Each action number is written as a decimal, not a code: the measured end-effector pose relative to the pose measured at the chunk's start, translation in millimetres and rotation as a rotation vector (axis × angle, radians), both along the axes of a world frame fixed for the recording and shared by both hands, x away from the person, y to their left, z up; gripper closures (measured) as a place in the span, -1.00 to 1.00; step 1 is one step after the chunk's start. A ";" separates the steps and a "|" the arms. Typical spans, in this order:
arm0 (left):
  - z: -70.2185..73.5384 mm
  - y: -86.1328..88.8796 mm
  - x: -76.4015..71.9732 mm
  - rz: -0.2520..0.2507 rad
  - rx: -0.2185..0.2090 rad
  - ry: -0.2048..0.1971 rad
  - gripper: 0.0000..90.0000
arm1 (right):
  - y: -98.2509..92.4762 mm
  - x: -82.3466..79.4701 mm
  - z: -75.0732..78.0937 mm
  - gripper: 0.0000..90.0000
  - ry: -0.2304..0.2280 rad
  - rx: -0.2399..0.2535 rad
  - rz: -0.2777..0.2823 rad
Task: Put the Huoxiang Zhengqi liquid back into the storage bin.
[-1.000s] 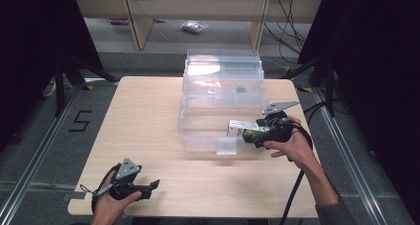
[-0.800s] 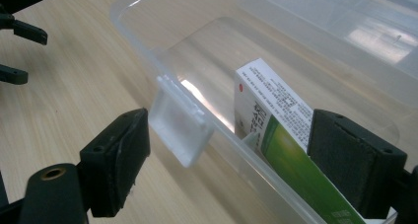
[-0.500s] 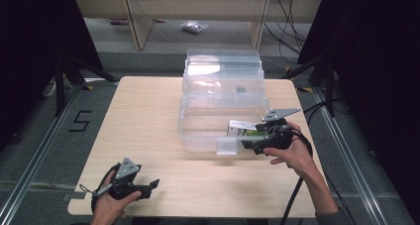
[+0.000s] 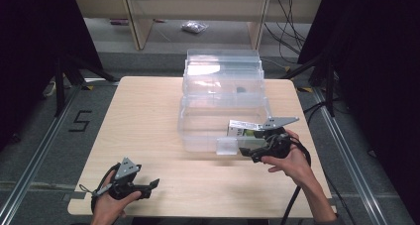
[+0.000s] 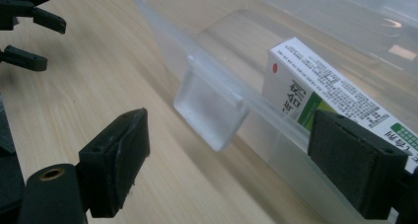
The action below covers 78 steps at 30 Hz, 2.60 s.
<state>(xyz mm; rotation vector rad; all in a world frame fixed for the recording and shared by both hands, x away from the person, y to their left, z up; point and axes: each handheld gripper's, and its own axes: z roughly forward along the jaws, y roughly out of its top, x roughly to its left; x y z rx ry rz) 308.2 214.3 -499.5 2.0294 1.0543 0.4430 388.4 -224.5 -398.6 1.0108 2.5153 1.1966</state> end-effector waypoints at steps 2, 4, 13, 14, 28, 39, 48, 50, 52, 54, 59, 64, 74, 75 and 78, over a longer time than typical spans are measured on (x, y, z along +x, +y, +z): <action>0.6 0.0 -0.2 0.006 0.002 -0.001 -0.67 | -0.3 -1.9 -3.1 -0.63 -0.028 -0.004 0.018; 0.6 0.0 -0.3 0.009 0.000 0.000 -0.67 | 0.0 -5.2 -4.5 -0.63 -0.020 0.001 0.019; 0.3 0.1 -0.1 0.008 -0.004 -0.002 -0.67 | 1.9 -18.0 -20.7 -0.63 -0.029 0.001 0.026; 0.2 0.1 -0.2 0.009 -0.005 -0.003 -0.67 | 2.6 -19.3 -23.3 -0.63 -0.022 0.003 0.029; 0.6 -0.3 -0.8 0.013 -0.008 -0.002 -0.67 | 3.9 -28.4 -38.1 -0.63 0.004 0.012 0.022; 1.6 0.3 -1.1 0.008 -0.005 -0.003 -0.67 | -0.6 -38.7 -52.9 -0.64 0.026 0.024 -0.010; 0.4 -0.8 -0.5 0.011 -0.006 -0.005 -0.67 | -6.1 -43.0 -64.6 -0.64 0.017 -0.005 -0.022; 1.2 -0.2 -0.7 0.000 -0.003 -0.001 -0.67 | -6.8 -44.7 -66.6 -0.64 0.022 -0.007 -0.022; 1.7 -0.3 -1.1 0.000 -0.005 -0.001 -0.67 | -7.2 -46.1 -69.2 -0.63 0.020 -0.004 -0.021; 1.7 0.0 -1.0 0.002 -0.005 -0.002 -0.67 | -7.4 -48.5 -71.2 -0.63 0.027 -0.015 -0.028; 2.2 0.0 -1.3 0.002 -0.005 -0.004 -0.67 | -8.0 -53.8 -76.4 -0.63 0.054 -0.025 -0.036; 1.3 -0.1 -1.2 0.004 -0.009 -0.005 -0.67 | -10.8 -55.0 -80.3 -0.63 0.037 -0.045 -0.035; 1.1 -1.2 -1.7 0.001 -0.013 -0.005 -0.67 | -17.0 -62.1 -84.0 -0.63 0.064 -0.058 -0.076; 1.0 -1.2 -1.5 -0.002 -0.014 -0.005 -0.67 | -17.7 -61.8 -85.1 -0.63 0.046 -0.058 -0.063; 0.6 -1.6 -1.6 -0.005 -0.016 -0.006 -0.67 | -18.0 -65.0 -86.6 -0.63 0.043 -0.053 -0.080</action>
